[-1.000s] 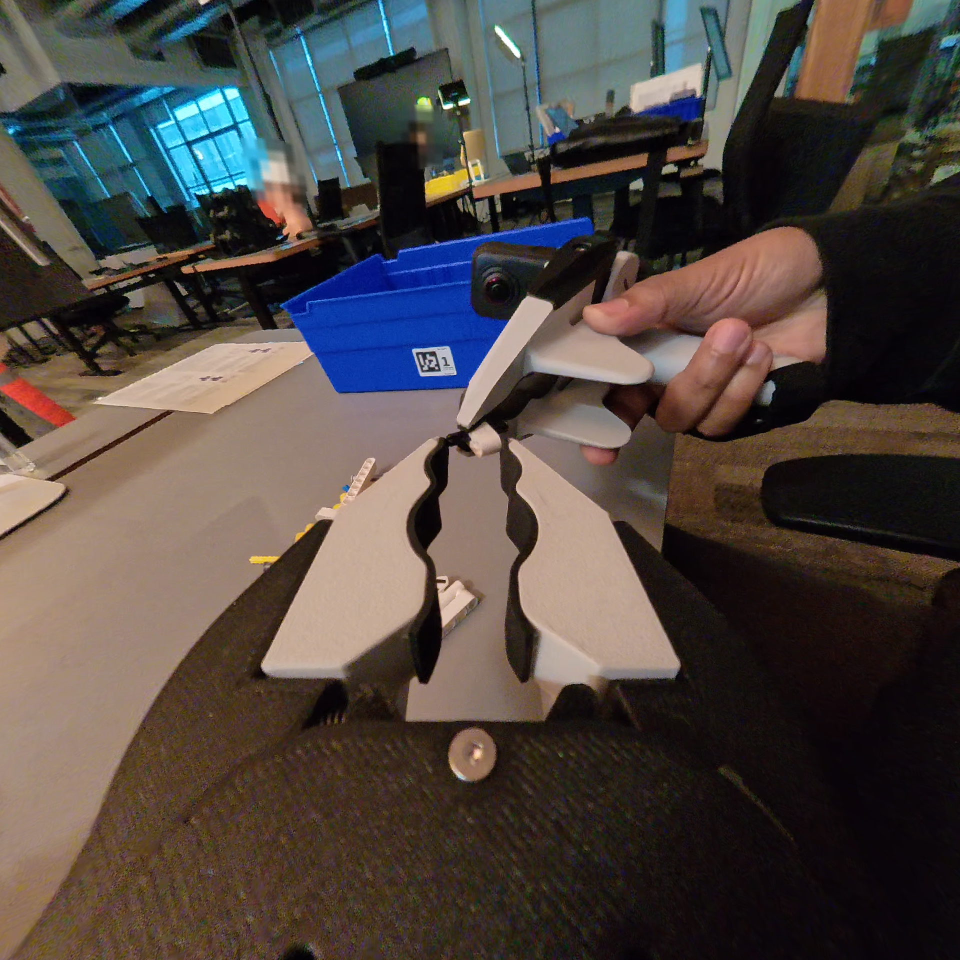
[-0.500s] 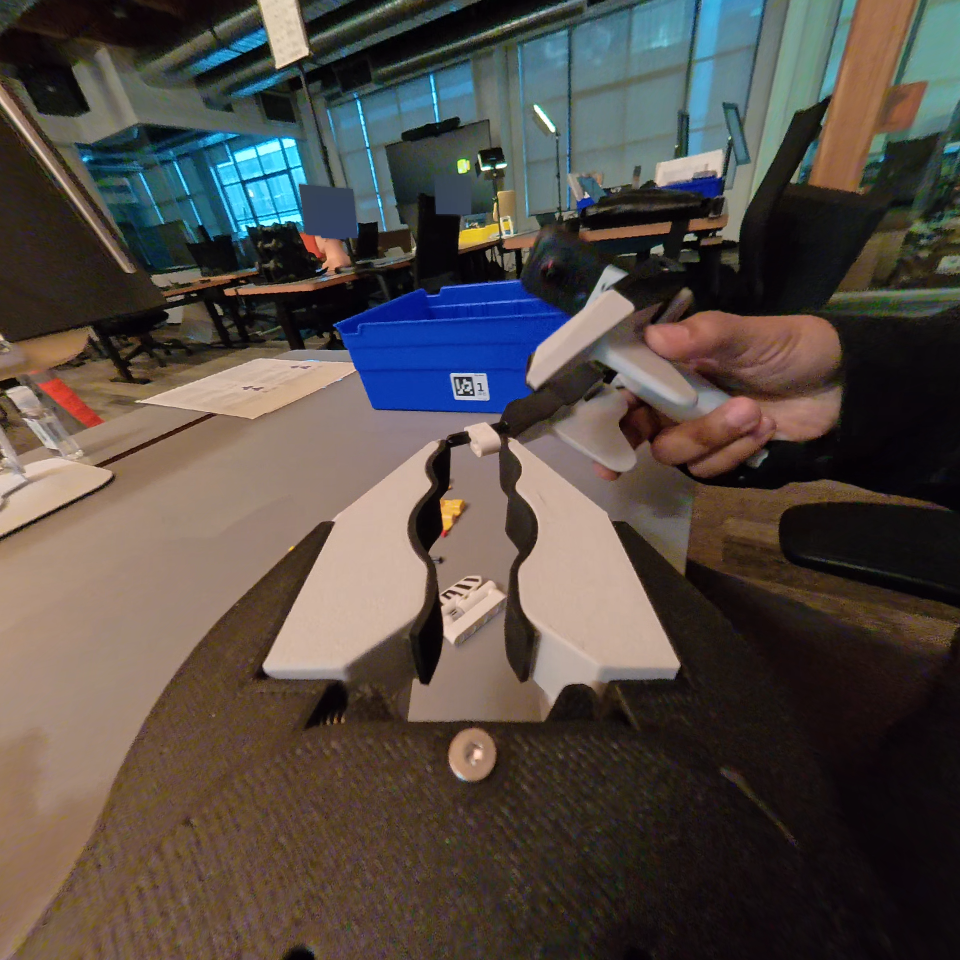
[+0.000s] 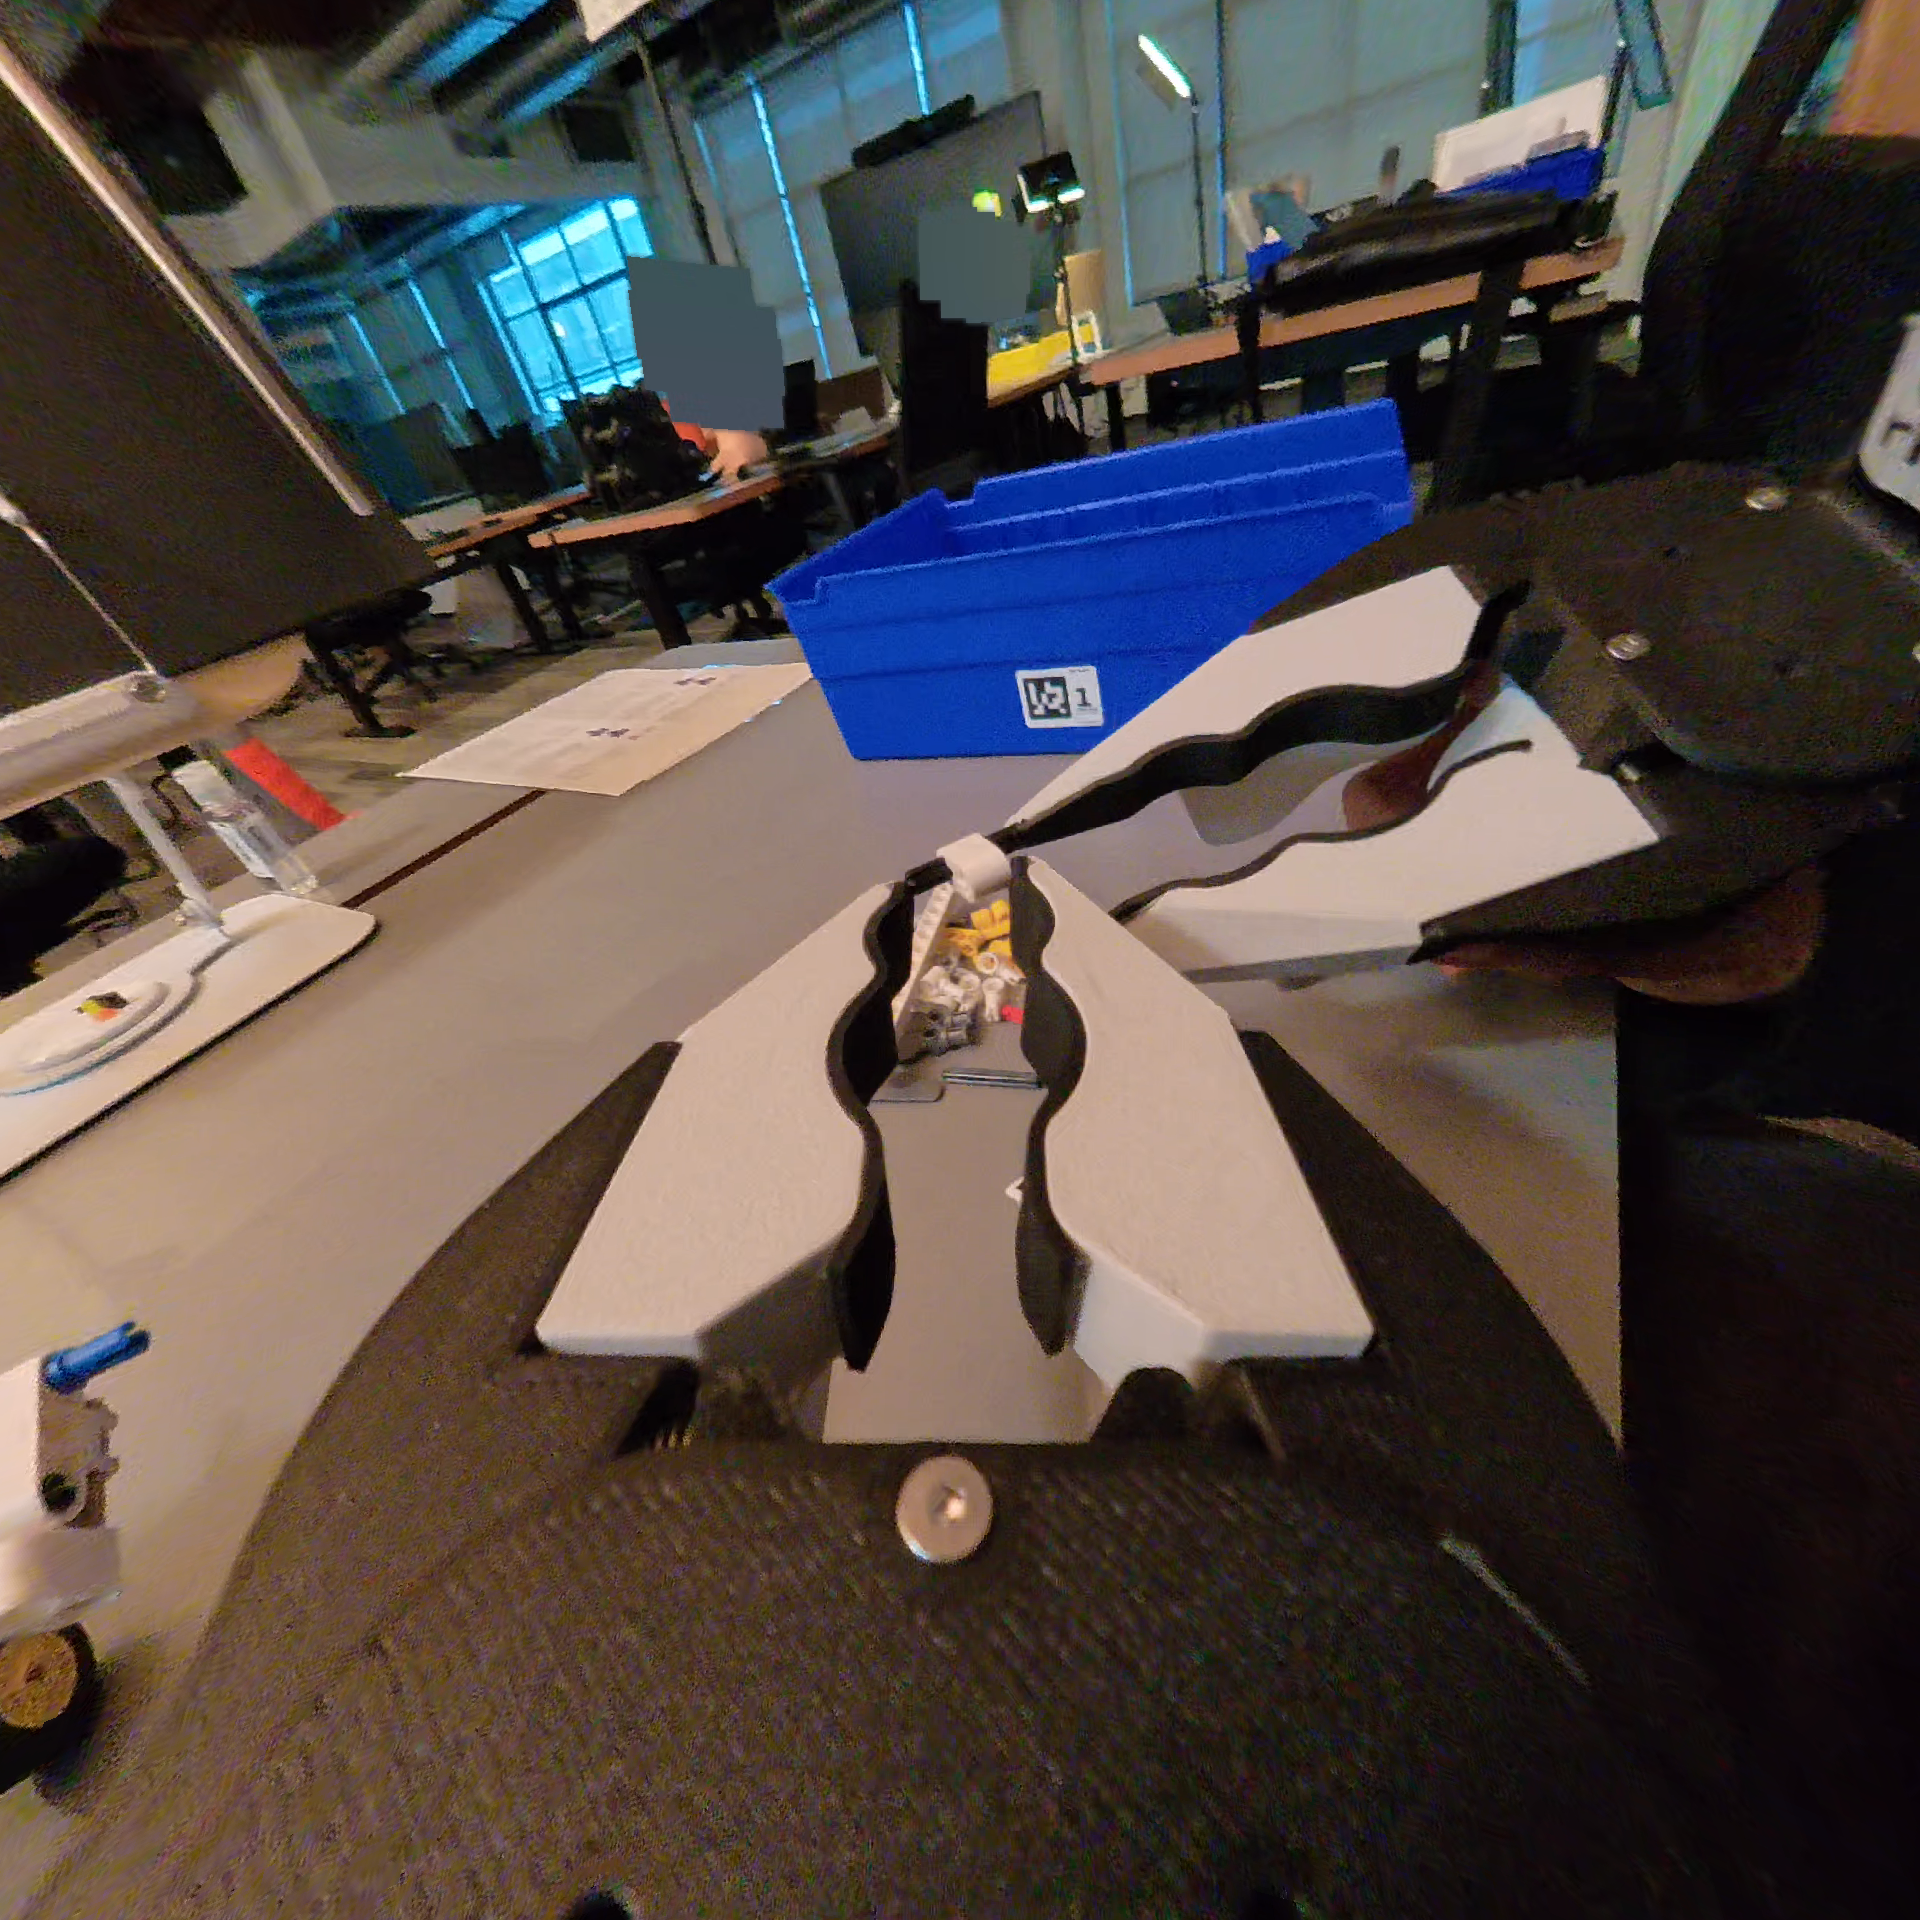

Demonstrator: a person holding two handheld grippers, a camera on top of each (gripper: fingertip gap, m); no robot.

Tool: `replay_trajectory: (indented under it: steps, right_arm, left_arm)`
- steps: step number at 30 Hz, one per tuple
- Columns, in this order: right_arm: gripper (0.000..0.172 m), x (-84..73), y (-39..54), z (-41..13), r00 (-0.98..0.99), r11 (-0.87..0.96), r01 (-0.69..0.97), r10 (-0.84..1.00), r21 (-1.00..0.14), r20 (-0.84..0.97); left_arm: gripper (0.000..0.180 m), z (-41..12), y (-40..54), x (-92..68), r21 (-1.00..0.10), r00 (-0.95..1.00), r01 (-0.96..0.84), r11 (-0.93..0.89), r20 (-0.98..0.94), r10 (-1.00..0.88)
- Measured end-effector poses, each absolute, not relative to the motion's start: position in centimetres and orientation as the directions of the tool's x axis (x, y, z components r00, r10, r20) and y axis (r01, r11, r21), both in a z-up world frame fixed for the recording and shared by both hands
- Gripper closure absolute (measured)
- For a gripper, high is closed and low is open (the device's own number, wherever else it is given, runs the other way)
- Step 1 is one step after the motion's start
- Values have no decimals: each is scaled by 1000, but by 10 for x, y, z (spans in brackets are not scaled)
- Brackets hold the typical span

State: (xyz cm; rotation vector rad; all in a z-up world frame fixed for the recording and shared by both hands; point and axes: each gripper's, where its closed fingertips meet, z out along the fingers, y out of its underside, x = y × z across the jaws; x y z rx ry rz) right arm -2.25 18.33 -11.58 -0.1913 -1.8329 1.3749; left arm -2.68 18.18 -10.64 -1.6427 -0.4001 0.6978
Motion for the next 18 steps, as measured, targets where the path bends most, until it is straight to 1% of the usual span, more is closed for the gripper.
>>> replay_trajectory:
  steps: [3, 6, 14, 16, 18]
  right_arm:
    - [154, -19, 182, -116, -604, 429, -395, 544, -812, 582]
    - [144, -21, 185, -114, -575, 438, -403, 561, -803, 595]
    - [155, -8, 184, -109, -611, 373, -455, 529, -808, 589]
    - [155, -4, 185, -107, -626, 351, -465, 519, -813, 582]
    - [151, -3, 186, -105, -615, 340, -493, 515, -801, 597]
  left_arm:
    - [166, -112, 188, -24, -963, 775, -121, -241, -243, 584]
    - [166, -116, 190, -23, -962, 790, -101, -252, -232, 567]
    - [166, -115, 188, -15, -988, 887, 92, -124, 25, 460]
    - [166, -115, 188, -13, -985, 899, 137, -102, 81, 429]
    - [165, -116, 188, -9, -979, 912, 182, -87, 135, 386]
